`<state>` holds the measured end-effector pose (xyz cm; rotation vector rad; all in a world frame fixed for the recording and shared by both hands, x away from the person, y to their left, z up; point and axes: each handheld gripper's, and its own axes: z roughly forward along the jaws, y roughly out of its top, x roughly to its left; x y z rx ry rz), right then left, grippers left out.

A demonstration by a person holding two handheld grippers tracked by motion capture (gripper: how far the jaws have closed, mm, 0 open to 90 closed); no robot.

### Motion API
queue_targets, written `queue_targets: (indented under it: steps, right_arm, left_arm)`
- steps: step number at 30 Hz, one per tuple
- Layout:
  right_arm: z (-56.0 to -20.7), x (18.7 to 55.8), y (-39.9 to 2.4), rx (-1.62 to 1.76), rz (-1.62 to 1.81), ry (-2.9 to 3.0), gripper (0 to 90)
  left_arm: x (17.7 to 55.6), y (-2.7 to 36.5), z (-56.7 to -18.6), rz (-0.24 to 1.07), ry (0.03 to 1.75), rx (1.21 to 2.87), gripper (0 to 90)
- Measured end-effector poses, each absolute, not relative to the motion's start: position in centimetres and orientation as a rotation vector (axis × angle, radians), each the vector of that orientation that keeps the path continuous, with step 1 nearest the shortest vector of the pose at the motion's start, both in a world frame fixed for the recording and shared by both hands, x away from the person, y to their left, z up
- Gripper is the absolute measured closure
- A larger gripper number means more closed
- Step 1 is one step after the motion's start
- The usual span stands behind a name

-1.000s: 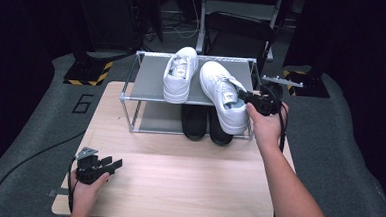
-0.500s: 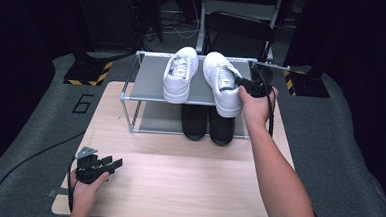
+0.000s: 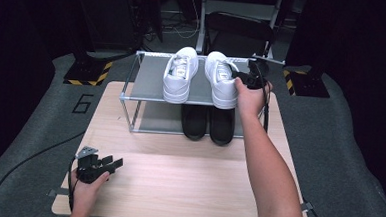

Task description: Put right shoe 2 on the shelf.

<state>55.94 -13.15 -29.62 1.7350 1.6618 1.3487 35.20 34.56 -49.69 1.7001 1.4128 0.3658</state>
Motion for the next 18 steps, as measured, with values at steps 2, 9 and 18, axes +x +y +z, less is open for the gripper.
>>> queue_targets:
  steps: [2, 9, 18]
  right_arm:
    - [-29.6, 55.8, -13.3, 1.701, 1.365, 1.673, 68.1]
    - [-28.4, 53.7, -13.5, 1.598, 1.417, 1.663, 57.2]
    - [-27.3, 50.3, -13.9, 1.503, 1.492, 1.701, 55.9]
  left_arm:
    - [35.1, 34.6, -49.7, 0.358, 1.42, 1.703, 46.8]
    - [35.1, 34.4, -49.8, 0.376, 1.418, 1.699, 46.8]
    - [35.0, 34.6, -49.7, 0.374, 1.418, 1.709, 46.8]
